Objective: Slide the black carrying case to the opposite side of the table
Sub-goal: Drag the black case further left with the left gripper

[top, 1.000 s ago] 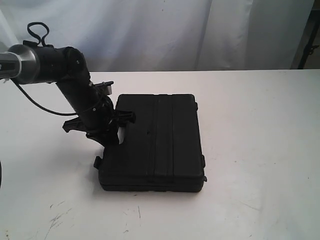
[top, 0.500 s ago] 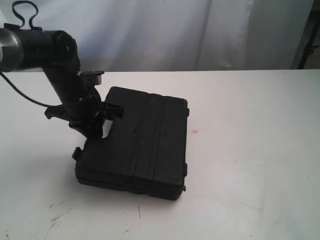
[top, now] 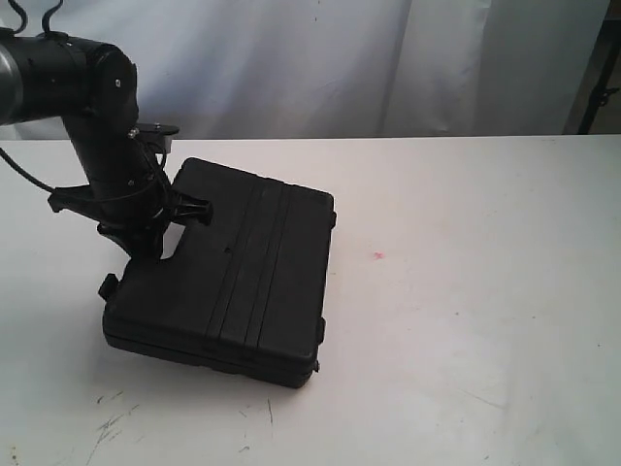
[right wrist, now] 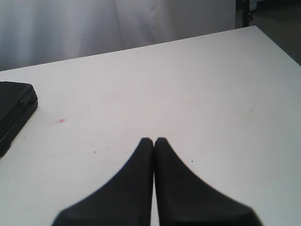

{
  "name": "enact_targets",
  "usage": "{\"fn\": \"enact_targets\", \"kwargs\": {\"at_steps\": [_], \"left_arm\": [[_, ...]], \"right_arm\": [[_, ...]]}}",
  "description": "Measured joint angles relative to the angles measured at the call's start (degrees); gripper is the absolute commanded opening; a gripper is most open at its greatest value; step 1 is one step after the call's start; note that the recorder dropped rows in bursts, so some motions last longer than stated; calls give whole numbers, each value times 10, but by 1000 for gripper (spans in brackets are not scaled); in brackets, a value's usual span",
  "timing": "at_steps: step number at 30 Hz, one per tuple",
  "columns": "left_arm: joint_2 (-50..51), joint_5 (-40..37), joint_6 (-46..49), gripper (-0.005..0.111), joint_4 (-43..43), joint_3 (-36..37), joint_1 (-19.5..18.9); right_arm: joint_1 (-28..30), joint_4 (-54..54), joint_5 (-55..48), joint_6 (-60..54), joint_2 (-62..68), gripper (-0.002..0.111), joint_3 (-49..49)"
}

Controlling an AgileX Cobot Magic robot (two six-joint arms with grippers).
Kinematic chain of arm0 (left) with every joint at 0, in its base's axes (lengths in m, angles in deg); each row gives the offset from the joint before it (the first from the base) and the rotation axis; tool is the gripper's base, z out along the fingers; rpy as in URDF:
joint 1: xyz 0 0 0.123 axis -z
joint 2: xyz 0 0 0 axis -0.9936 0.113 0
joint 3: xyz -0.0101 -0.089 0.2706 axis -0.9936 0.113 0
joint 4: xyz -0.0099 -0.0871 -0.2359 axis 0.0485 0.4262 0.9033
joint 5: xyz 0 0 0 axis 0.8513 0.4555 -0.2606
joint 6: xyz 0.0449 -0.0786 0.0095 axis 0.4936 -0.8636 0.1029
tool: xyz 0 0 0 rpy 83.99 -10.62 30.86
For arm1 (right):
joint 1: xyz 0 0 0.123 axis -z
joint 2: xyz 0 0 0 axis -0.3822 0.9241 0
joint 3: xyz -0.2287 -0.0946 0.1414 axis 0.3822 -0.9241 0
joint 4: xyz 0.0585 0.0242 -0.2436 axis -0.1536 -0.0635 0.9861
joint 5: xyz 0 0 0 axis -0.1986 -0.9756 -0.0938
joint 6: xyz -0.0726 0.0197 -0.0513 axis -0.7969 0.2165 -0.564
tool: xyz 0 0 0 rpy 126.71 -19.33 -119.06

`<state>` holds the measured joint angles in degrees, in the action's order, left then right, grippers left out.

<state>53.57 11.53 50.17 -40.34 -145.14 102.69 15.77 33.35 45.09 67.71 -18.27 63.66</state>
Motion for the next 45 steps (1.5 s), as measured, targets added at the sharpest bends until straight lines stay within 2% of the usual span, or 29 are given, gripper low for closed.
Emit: {"fn": "enact_targets", "kwargs": {"at_steps": [30, 45], "left_arm": [[-20, -26, 11, 0, -15, 2, -100], [6, -11, 30, 0, -40, 2, -106]], "right_arm": [[0, 0, 0, 0, 0, 0, 0], [0, 0, 0, -1, 0, 0, 0]]}}
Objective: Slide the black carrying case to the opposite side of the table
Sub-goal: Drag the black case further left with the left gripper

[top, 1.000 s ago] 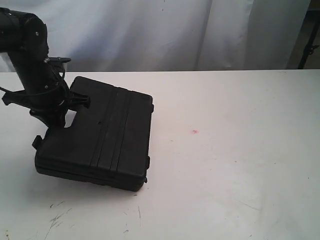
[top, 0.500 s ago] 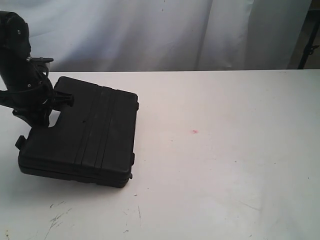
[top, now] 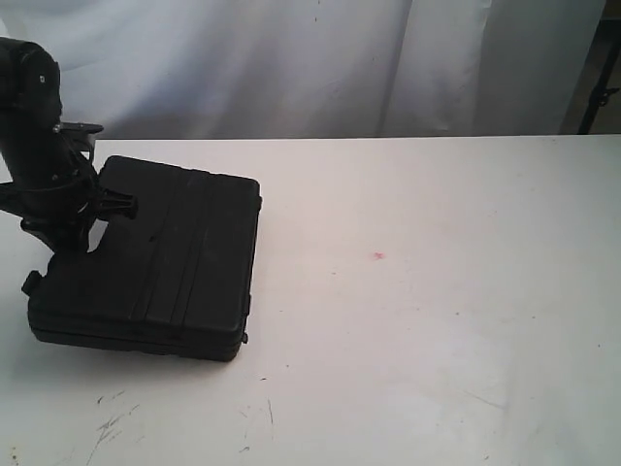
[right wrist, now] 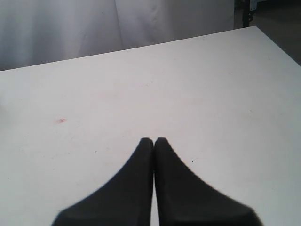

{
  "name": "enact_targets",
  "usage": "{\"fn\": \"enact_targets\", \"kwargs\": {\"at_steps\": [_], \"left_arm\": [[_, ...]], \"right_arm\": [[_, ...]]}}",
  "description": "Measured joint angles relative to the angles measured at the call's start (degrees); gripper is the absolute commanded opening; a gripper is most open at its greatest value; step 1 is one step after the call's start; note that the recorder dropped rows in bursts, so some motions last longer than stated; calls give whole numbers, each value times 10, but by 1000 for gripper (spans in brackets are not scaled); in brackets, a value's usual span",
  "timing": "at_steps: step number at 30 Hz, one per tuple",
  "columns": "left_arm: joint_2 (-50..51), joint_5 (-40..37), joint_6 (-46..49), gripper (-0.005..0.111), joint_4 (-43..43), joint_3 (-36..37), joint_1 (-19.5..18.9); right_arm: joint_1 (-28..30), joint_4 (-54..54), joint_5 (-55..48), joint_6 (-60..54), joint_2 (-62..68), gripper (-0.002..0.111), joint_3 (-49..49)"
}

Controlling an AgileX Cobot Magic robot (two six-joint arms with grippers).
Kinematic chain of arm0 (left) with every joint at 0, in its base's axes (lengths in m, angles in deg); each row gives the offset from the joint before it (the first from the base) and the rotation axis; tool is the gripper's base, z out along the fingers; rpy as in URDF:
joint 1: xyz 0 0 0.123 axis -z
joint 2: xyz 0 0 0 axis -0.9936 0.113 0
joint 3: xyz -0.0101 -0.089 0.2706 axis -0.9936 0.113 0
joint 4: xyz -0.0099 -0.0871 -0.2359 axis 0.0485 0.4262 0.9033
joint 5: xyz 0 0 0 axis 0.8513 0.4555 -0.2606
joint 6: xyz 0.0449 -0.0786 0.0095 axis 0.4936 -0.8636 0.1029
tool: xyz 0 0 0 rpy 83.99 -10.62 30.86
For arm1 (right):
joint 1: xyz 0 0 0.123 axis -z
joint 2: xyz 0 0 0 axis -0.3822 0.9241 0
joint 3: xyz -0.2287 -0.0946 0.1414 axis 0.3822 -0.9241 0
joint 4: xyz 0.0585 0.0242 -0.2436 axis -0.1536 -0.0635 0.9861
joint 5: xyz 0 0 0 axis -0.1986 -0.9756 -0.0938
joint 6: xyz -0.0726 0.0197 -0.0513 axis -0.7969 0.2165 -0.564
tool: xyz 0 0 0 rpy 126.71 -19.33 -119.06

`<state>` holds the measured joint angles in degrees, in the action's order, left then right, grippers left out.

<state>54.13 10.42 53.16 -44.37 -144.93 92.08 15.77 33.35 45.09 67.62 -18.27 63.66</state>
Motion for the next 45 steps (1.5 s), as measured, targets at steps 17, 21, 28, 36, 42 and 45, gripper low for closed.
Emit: {"fn": "enact_targets", "kwargs": {"at_steps": [17, 21, 28, 36, 42, 45], "left_arm": [[1, 11, 5, 0, 1, 0, -1], [1, 13, 2, 0, -1, 1, -1], [1, 61, -3, 0, -4, 40, -1], [1, 80, -14, 2, -4, 58, -2], [1, 72, -14, 30, -2, 58, -2], [1, 66, -13, 51, -1, 58, -2]], "right_arm": [[0, 0, 0, -1, 0, 0, 0], [0, 0, 0, -1, 0, 0, 0], [0, 0, 0, -1, 0, 0, 0], [0, 0, 0, -1, 0, 0, 0], [0, 0, 0, -1, 0, 0, 0], [0, 0, 0, -1, 0, 0, 0]]}}
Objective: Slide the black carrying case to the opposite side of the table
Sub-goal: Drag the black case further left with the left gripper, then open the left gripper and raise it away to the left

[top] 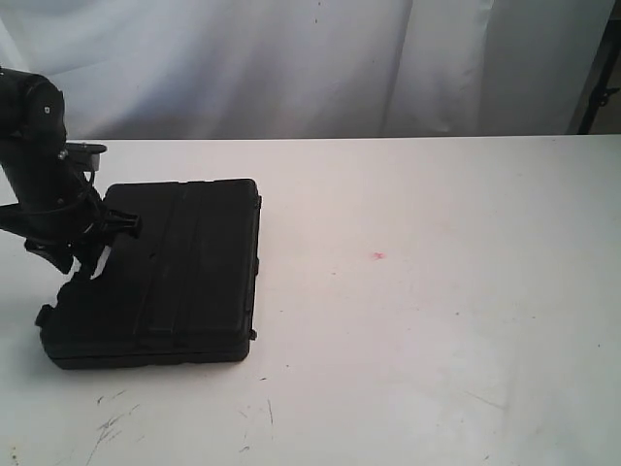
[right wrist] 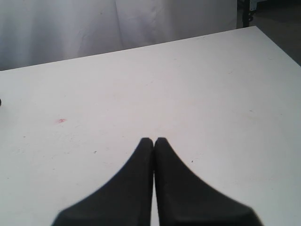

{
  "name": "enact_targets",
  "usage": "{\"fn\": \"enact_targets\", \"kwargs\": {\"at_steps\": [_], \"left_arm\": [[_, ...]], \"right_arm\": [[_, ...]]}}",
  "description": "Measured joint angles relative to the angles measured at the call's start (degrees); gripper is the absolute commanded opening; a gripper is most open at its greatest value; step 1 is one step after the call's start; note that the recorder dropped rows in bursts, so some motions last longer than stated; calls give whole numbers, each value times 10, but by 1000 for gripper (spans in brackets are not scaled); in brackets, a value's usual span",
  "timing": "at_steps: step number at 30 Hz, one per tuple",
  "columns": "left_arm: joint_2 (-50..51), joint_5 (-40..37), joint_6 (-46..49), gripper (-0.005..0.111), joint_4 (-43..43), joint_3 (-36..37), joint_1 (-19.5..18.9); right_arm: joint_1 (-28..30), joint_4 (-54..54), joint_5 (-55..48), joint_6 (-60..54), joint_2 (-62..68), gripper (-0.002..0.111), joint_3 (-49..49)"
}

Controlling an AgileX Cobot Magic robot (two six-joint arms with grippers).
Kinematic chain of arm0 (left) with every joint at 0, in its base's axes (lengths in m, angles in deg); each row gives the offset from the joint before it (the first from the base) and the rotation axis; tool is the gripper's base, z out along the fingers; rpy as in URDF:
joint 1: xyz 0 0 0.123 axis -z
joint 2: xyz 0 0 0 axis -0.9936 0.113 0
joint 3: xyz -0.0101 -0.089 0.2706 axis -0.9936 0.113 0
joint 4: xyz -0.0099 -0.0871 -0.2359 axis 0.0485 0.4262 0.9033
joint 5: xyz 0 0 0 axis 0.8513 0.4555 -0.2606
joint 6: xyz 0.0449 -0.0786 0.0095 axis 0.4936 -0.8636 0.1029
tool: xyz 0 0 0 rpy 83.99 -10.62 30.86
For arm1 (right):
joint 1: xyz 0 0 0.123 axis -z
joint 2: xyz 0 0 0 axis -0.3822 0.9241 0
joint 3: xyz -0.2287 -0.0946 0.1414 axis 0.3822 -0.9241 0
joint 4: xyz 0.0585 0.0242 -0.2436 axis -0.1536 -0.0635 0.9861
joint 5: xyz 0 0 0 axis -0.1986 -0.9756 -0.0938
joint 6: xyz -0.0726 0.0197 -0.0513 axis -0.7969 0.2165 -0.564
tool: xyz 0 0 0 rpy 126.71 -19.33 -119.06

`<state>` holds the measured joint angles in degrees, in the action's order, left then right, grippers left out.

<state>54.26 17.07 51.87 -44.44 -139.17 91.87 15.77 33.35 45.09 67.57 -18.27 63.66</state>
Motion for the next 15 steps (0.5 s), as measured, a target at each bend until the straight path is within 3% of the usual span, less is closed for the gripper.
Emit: {"fn": "enact_targets", "kwargs": {"at_steps": [3, 8, 11, 15], "left_arm": [[0, -1, 1, 65, 0, 0, 0], [0, -4, 2, 63, -4, 0, 0], [-2, -4, 3, 57, -5, 0, 0], [-21, -2, 4, 34, -3, 0, 0]], "right_arm": [[0, 0, 0, 0, 0, 0, 0], [0, 0, 0, 0, 0, 0, 0], [0, 0, 0, 0, 0, 0, 0], [0, 0, 0, 0, 0, 0, 0]]}}
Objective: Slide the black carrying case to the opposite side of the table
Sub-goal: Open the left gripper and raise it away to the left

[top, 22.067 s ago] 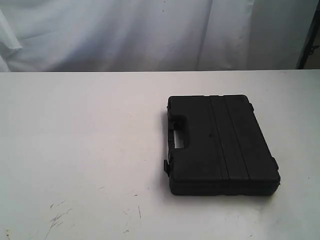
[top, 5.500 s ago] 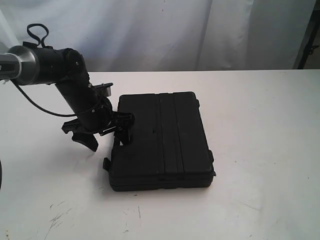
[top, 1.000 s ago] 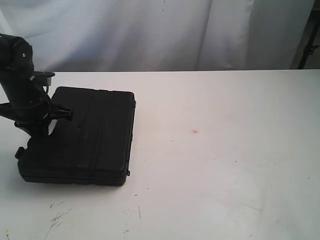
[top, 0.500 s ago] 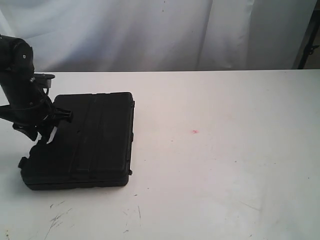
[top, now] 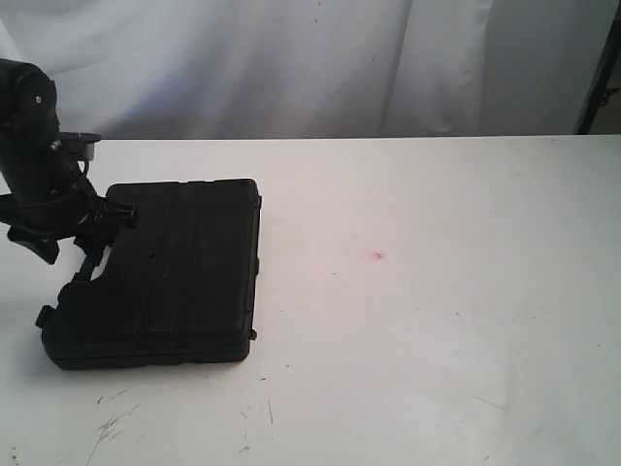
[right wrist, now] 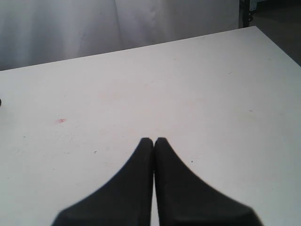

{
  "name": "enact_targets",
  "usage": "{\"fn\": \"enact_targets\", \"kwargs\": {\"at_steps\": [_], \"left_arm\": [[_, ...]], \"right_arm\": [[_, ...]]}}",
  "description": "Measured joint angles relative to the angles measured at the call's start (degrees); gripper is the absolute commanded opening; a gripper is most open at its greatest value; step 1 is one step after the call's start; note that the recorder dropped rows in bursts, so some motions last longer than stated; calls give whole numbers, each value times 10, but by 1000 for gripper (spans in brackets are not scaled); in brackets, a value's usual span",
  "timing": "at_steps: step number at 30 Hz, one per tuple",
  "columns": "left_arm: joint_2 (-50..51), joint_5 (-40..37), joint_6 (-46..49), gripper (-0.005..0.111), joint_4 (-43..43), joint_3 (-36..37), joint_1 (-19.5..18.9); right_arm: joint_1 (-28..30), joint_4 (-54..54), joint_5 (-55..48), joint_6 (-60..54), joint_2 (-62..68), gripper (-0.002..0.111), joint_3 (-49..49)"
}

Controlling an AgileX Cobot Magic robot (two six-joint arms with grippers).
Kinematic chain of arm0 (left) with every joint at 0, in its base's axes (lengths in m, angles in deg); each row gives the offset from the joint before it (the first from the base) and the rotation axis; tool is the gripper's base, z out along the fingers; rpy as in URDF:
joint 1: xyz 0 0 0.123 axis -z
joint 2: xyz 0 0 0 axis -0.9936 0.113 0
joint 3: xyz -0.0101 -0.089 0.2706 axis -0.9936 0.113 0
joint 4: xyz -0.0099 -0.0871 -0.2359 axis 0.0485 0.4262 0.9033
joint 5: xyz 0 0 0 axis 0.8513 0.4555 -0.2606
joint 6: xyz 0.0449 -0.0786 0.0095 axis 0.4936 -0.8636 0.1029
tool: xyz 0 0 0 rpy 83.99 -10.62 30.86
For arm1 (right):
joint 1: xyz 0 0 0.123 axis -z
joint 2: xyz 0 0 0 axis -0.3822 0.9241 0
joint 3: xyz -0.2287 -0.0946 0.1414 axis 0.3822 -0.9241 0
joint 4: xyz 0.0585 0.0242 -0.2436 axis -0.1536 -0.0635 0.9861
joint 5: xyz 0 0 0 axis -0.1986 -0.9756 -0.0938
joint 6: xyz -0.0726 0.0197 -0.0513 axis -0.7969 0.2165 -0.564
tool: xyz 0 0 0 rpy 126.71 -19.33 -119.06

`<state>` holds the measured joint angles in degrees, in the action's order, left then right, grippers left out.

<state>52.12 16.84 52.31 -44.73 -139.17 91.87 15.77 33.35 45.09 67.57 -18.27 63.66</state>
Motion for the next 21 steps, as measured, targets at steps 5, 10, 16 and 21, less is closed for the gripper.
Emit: {"fn": "enact_targets", "kwargs": {"at_steps": [5, 10, 16, 21], "left_arm": [[-51, 9, 0, 0, -2, 0, 0], [-111, 18, 0, 0, -6, 0, 0], [-219, 106, 0, 0, 24, 71, 0], [-350, 235, 3, 0, 50, 195, 0]], "right_arm": [[0, 0, 0, 0, 0, 0, 0], [0, 0, 0, 0, 0, 0, 0], [0, 0, 0, 0, 0, 0, 0], [0, 0, 0, 0, 0, 0, 0]]}}
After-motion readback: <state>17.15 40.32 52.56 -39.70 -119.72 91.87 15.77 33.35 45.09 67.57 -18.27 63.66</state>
